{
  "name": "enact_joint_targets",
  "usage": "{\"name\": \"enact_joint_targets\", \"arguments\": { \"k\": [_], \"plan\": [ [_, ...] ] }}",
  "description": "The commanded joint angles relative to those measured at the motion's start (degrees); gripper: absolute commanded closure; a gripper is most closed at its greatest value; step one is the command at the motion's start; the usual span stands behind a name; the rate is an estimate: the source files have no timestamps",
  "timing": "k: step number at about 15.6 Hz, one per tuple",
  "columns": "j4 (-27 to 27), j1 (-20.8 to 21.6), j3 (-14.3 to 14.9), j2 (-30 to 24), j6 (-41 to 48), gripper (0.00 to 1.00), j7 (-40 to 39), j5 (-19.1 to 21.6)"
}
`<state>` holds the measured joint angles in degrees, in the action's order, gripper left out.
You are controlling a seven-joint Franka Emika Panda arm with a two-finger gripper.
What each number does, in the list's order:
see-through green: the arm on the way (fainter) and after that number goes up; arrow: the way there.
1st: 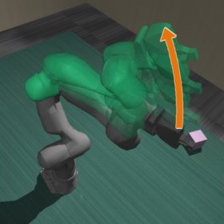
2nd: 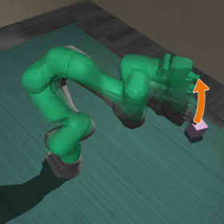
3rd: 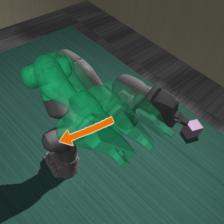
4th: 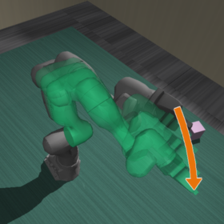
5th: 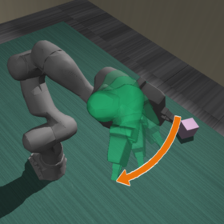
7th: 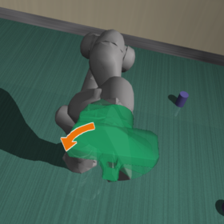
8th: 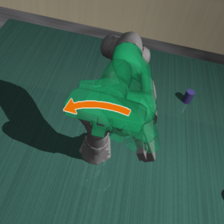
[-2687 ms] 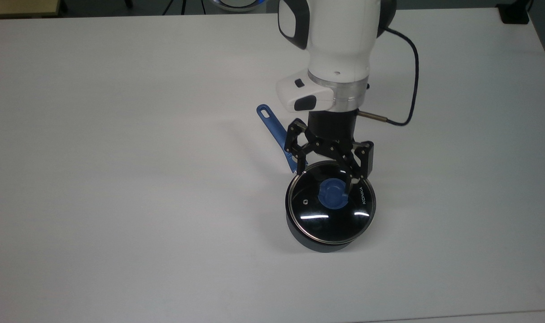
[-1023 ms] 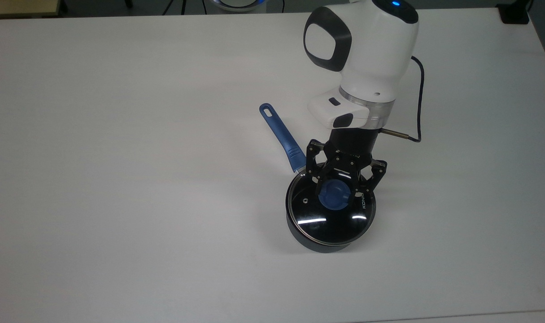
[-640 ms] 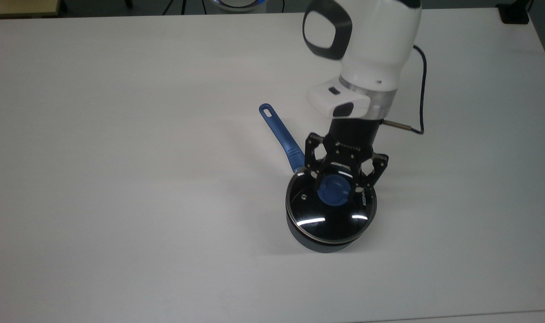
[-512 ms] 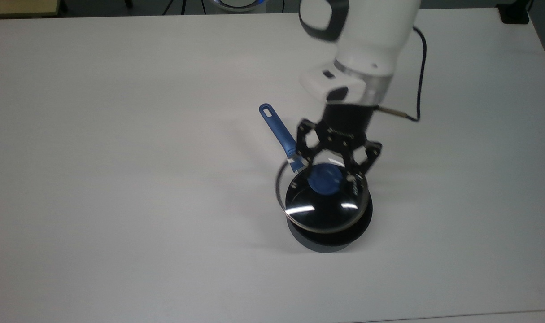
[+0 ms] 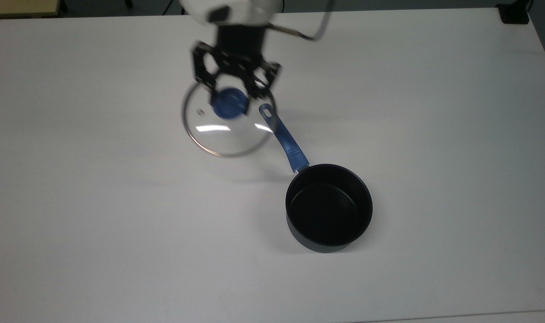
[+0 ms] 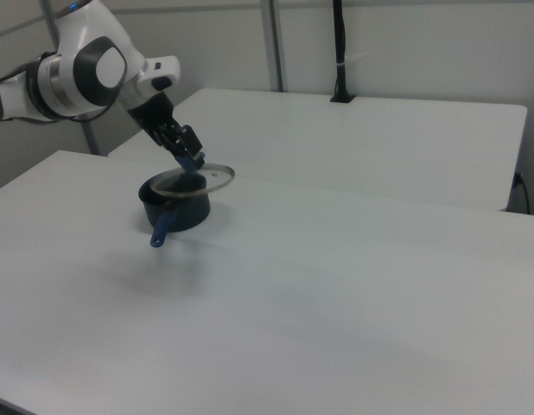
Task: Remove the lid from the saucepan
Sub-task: 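Lift the glass lid off the saucepan and carry it aside, then lower the held lid onto the table beside the saucepan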
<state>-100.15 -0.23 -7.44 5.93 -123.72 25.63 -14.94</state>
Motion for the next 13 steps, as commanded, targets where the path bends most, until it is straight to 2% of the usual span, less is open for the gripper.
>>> {"name": "enact_joint_targets", "arguments": {
  "k": [1, 3, 6, 10, 13],
  "plan": [
    [-15.0, -10.7, -5.1, -12.8, 0.0, 0.62, -12.9, 5.5],
    [-19.6, -13.2, -5.1, -14.7, -0.4, 0.62, -17.8, 6.5],
    [-24.1, -16.2, -5.0, -14.8, -0.7, 0.63, -24.6, 6.6],
    [-29.4, -18.0, -5.0, -11.6, -6.1, 0.63, -25.9, 6.5],
    [-29.8, -17.5, -5.0, -8.6, -7.4, 0.63, -25.5, 6.5]
  ]
}}
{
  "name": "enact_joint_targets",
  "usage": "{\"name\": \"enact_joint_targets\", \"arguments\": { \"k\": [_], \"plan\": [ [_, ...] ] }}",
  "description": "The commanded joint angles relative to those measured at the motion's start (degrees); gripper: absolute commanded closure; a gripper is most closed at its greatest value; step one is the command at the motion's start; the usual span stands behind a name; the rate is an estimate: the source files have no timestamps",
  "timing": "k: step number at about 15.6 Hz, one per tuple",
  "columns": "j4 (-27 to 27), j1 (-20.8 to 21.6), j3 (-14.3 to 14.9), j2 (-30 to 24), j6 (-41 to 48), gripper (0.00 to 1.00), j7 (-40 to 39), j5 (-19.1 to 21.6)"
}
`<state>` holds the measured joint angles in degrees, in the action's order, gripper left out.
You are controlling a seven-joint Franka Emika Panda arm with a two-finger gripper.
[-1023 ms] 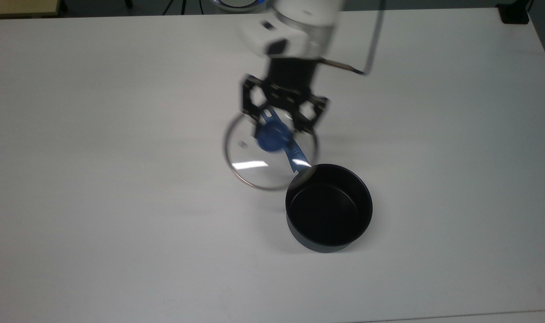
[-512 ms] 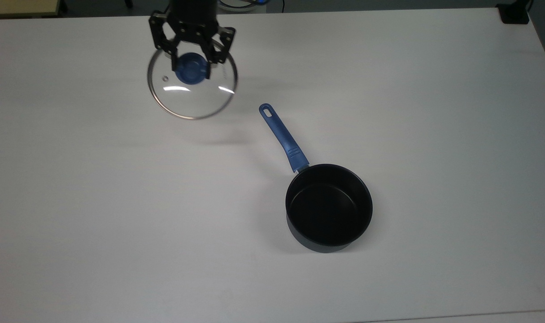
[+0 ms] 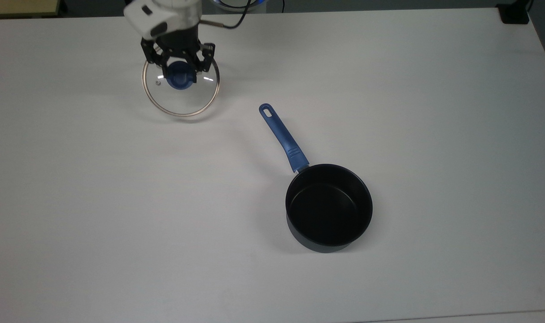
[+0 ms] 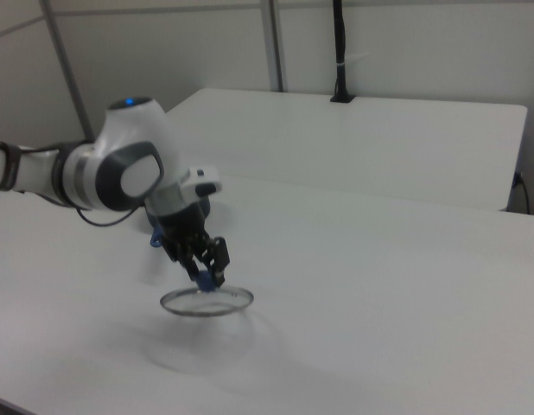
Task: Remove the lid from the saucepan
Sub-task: 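Lower the held lid onto the table beside the saucepan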
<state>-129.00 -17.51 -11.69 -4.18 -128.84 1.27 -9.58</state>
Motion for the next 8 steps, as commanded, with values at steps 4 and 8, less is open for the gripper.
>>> {"name": "enact_joint_targets", "arguments": {
  "k": [4, 8],
  "plan": [
    [-0.9, 0.1, -0.8, 3.9, -2.7, 0.62, -0.7, 0.8],
    [-0.5, -0.3, -0.8, 3.5, -1.1, 0.06, -0.5, 1.1]
  ]
}}
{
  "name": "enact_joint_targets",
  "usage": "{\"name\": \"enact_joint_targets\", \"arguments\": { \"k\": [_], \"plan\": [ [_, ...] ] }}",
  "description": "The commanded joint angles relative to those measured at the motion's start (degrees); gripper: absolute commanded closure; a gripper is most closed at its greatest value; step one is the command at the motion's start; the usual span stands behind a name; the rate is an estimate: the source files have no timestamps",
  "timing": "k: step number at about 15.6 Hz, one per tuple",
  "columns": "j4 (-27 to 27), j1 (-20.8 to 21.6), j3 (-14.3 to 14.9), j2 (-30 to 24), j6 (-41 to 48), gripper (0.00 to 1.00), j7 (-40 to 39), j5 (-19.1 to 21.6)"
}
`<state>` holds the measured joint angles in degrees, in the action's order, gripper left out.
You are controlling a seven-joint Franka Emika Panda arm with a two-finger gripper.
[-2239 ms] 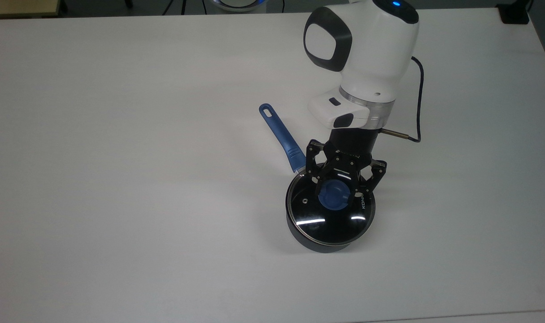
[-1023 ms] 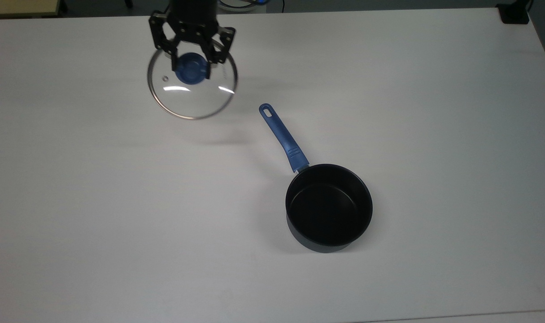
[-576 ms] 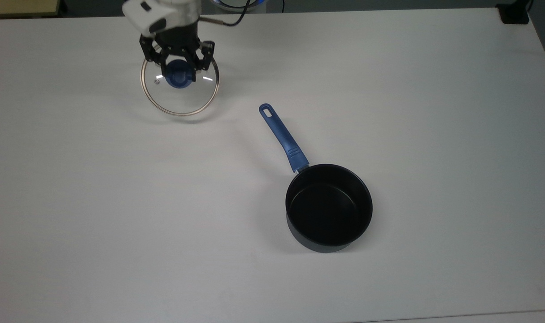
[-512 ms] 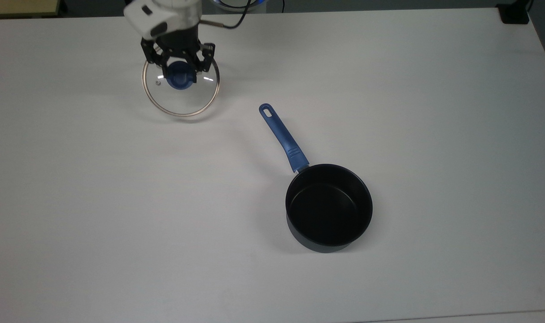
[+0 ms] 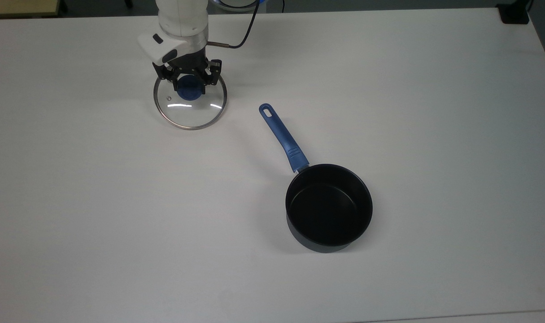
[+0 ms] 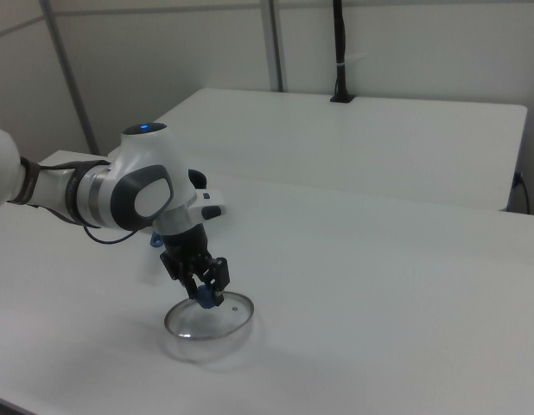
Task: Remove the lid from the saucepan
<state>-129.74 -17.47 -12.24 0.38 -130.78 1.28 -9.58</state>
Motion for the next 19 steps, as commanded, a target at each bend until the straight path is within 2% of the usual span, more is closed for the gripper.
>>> {"name": "enact_joint_targets", "arguments": {
  "k": [1, 5, 8, 10, 12, 13, 14, 17, 19],
  "plan": [
    [1.2, -0.5, -0.2, -1.3, 3.0, 0.00, 0.0, 1.2],
    [10.4, -0.5, -0.3, -1.5, 14.6, 0.00, 1.8, 2.6],
    [24.2, 0.0, -0.2, -1.5, 28.8, 0.00, 3.5, 7.5],
    [31.4, 0.0, -0.2, -1.4, 34.8, 0.00, 4.5, 10.4],
    [34.6, 0.3, 0.3, -2.5, 38.0, 0.00, 8.5, 13.3],
    [35.0, 1.4, 0.7, -3.5, 38.3, 0.00, 11.2, 13.4],
    [35.0, 3.8, 2.5, -4.2, 38.3, 0.00, 12.6, 13.4],
    [34.8, 17.2, 14.2, -4.6, 37.9, 0.00, 12.0, 13.0],
    [34.8, 17.6, 14.9, -3.5, 34.7, 0.00, 9.4, 11.8]
  ]
}}
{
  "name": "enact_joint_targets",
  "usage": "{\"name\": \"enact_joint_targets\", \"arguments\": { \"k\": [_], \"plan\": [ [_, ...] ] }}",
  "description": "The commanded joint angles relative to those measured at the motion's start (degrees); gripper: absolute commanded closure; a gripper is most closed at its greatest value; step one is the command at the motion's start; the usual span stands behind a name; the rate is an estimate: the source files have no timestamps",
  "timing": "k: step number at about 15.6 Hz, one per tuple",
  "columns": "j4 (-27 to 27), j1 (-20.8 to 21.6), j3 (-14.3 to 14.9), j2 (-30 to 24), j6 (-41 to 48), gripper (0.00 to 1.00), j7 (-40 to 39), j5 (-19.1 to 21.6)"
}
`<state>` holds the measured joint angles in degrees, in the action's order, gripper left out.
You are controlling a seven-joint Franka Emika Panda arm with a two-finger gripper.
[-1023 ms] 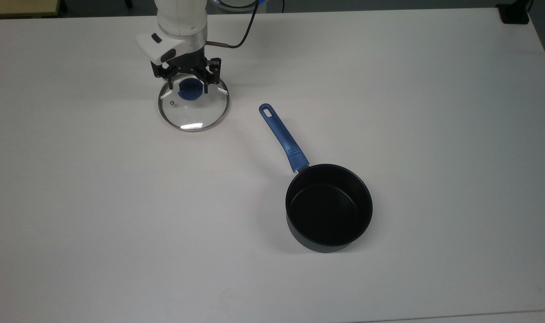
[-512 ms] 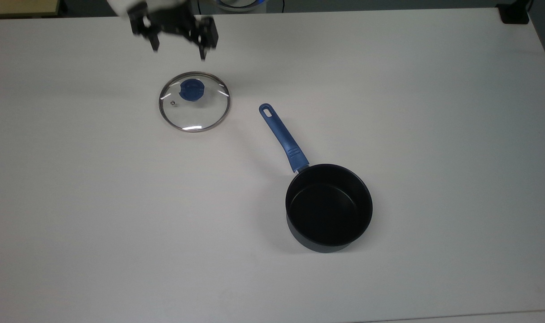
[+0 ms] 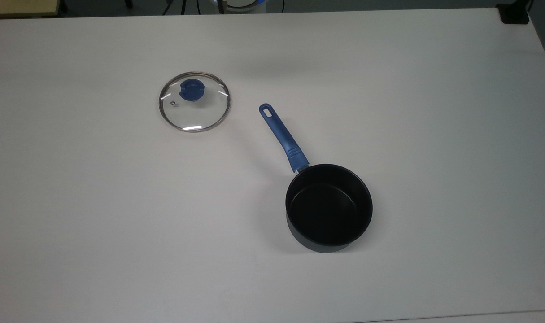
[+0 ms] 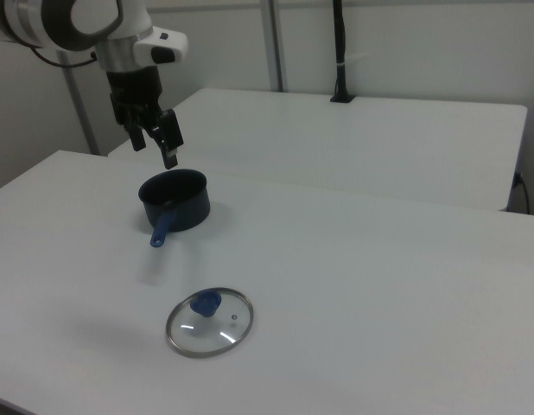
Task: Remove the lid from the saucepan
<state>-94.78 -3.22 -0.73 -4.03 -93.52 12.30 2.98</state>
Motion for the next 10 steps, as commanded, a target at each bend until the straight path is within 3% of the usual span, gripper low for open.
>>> {"name": "enact_joint_targets", "arguments": {
  "k": [1, 3, 10],
  "plan": [
    [-0.1, 3.3, 3.1, 1.3, -4.5, 0.00, -4.2, -1.9],
    [-0.1, 3.7, 3.0, 1.7, -7.5, 0.00, -8.2, -4.0],
    [-0.1, 3.6, 3.4, 1.3, -7.9, 0.00, -9.5, -3.6]
  ]
}}
